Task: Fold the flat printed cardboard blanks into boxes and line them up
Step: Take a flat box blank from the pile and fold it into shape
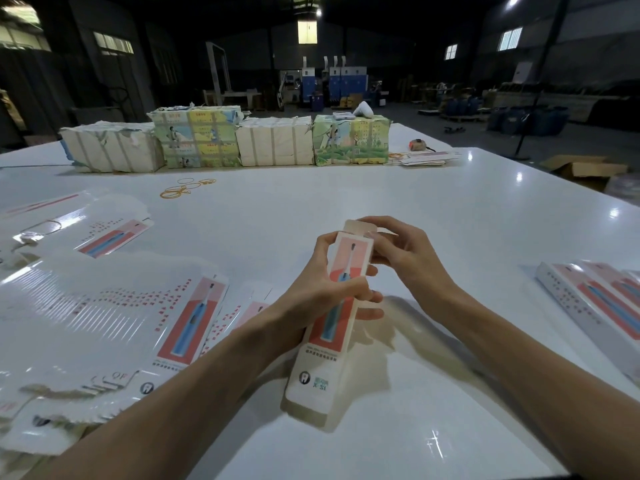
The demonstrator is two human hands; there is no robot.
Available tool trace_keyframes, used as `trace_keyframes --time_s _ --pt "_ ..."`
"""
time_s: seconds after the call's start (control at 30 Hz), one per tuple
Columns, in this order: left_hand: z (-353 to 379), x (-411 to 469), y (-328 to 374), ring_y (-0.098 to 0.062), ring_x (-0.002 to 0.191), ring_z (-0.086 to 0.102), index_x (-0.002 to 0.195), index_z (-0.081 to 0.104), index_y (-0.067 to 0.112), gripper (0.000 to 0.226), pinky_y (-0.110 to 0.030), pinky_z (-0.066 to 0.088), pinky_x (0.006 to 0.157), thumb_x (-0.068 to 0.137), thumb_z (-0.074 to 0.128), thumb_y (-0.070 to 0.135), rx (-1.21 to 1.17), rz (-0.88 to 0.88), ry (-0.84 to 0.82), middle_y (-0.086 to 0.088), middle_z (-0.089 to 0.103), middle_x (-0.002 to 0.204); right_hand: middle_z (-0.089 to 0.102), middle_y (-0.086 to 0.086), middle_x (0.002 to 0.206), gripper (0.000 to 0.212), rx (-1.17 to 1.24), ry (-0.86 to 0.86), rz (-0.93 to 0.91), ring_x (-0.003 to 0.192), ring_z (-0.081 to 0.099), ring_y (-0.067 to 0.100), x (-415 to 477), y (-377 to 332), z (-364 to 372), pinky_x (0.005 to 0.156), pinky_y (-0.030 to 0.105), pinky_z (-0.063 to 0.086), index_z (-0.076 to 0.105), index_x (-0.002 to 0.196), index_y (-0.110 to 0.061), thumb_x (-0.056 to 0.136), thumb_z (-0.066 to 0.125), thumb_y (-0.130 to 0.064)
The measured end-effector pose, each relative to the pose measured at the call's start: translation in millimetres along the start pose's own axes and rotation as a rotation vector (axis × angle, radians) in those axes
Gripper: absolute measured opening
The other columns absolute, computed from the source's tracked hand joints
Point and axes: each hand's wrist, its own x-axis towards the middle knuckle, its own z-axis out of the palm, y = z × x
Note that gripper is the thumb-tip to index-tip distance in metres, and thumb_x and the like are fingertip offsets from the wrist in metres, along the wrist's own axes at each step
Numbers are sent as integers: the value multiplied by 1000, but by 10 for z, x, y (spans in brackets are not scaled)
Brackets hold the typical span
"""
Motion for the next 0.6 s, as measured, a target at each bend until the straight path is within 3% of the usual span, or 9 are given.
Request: trace_keyframes --time_s 0.13,0.23,0.33,0.43,0.5,0.6 --pt "-21 28 -24 -31 97 78 143 25 46 89 -37 65 77 85 80 7 -7 0 -8 -10 62 127 80 -5 105 28 -36 24 -54 103 77 18 -5 -38 16 76 36 66 76 118 -17 108 51 -7" --pt "-43 37 -21 -35 95 78 141 25 47 89 -38 65 77 81 80 12 3 5 -5 -12 61 126 79 2 112 27 120 -27 44 108 75 28 1 -97 -7 79 34 64 76 117 -12 109 51 -12" --pt "-48 49 -31 -30 89 79 136 28 50 85 -30 63 71 82 80 11 18 3 -20 -9 59 123 78 13 111 33 288 -24 166 106 75 33 4 -147 -3 74 32 62 78 111 -4 108 55 -28" --pt "-47 53 -35 -18 90 78 136 25 50 88 -26 62 68 77 83 19 120 5 7 -3 60 119 79 13 109 24 323 -4 222 104 76 30 13 -141 -14 72 34 63 84 103 -12 101 65 -26" --pt "-60 53 -48 -18 93 77 136 23 50 92 -30 63 70 77 85 18 139 16 2 -5 59 120 80 12 108 17 355 2 261 104 76 27 19 -149 -25 72 34 63 86 98 -16 96 70 -22" --pt "-82 49 -57 -31 97 76 135 22 54 97 -40 66 75 76 88 13 142 23 -3 -10 57 123 80 14 106 14 401 6 302 100 77 27 38 -148 -45 72 33 63 86 95 -14 93 72 -17"
